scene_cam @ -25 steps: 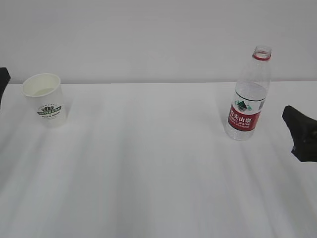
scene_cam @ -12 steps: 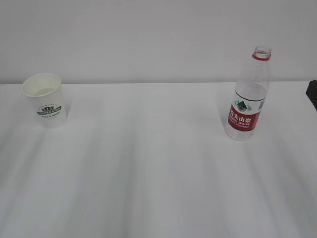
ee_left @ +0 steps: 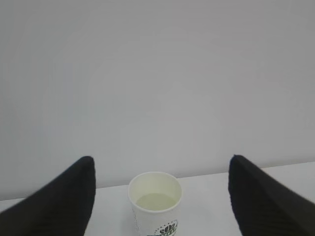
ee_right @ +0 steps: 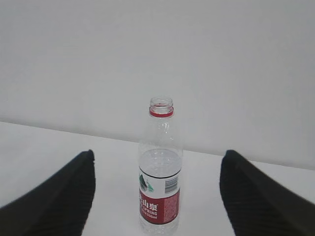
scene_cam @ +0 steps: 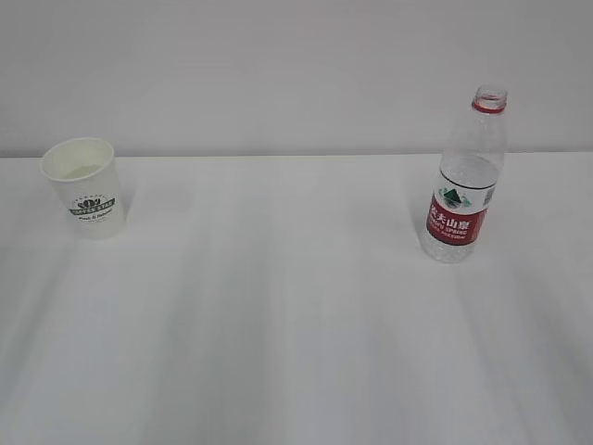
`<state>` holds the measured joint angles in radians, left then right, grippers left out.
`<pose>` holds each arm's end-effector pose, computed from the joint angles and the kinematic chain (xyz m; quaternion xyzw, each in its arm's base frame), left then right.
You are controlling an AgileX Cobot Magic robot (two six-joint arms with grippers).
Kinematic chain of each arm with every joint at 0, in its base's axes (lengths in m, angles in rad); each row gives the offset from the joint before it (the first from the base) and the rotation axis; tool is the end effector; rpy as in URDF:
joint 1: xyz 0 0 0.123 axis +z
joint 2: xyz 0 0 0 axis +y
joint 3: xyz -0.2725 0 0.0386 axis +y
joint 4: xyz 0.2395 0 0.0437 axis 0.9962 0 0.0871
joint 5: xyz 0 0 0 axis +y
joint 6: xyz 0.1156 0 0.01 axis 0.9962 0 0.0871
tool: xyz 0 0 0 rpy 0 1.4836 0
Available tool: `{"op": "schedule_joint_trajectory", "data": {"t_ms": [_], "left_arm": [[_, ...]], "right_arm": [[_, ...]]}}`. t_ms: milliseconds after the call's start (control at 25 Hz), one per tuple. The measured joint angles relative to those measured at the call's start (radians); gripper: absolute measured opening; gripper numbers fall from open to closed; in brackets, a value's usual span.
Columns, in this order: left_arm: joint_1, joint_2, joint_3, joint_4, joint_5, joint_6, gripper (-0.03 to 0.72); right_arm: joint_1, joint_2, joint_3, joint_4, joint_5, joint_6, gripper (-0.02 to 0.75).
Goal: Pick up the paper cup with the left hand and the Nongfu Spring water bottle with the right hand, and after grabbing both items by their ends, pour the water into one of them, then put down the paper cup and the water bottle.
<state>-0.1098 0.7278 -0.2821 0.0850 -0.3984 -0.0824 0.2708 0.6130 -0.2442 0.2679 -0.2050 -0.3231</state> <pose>0.1716 -0.0228 0.2737 0.0485 0.6916 -0.0524 0.7187 0.1500 0.0352 0.2560 -0.1034 0.7287 0.0513 0.6750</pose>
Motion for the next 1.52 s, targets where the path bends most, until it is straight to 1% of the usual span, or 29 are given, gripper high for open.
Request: {"op": "schedule_joint_trajectory", "data": {"t_ms": [240, 560, 640, 880, 1000, 1080, 1120, 1280, 1320, 1400, 1520], "left_arm": [[0.0, -0.167, 0.0, 0.056, 0.204, 0.0, 0.605], [0.0, -0.305, -0.008, 0.067, 0.456, 0.0, 0.599], [0.0, -0.335, -0.043, 0.072, 0.551, 0.0, 0.596], [0.0, -0.386, -0.175, 0.086, 0.732, 0.0, 0.589], [0.0, -0.391, -0.197, 0.086, 0.809, 0.0, 0.587], [0.0, -0.402, -0.2, 0.077, 0.848, 0.002, 0.587], [0.0, -0.409, -0.2, 0.071, 0.869, 0.002, 0.587], [0.0, -0.454, -0.201, 0.042, 0.936, 0.002, 0.587], [0.0, -0.465, -0.201, 0.038, 0.956, 0.002, 0.587], [0.0, -0.489, -0.205, 0.031, 0.999, 0.002, 0.587], [0.0, -0.508, -0.22, 0.022, 1.076, 0.002, 0.587]], "right_arm": [[0.0, -0.111, 0.0, 0.0, 0.146, -0.044, 0.593], [0.0, -0.22, -0.01, 0.0, 0.313, -0.051, 0.593], [0.0, -0.233, -0.016, 0.0, 0.346, -0.051, 0.593], [0.0, -0.241, -0.048, -0.026, 0.438, -0.051, 0.576], [0.0, -0.241, -0.072, -0.048, 0.491, -0.043, 0.559], [0.0, -0.241, -0.089, -0.098, 0.53, 0.013, 0.556], [0.0, -0.241, -0.097, -0.146, 0.552, 0.059, 0.556], [0.0, -0.246, -0.132, -0.394, 0.682, 0.3, 0.556], [0.0, -0.254, -0.14, -0.438, 0.714, 0.346, 0.556], [0.0, -0.282, -0.159, -0.478, 0.756, 0.389, 0.556], [0.0, -0.328, -0.181, -0.494, 0.817, 0.412, 0.556]]}}
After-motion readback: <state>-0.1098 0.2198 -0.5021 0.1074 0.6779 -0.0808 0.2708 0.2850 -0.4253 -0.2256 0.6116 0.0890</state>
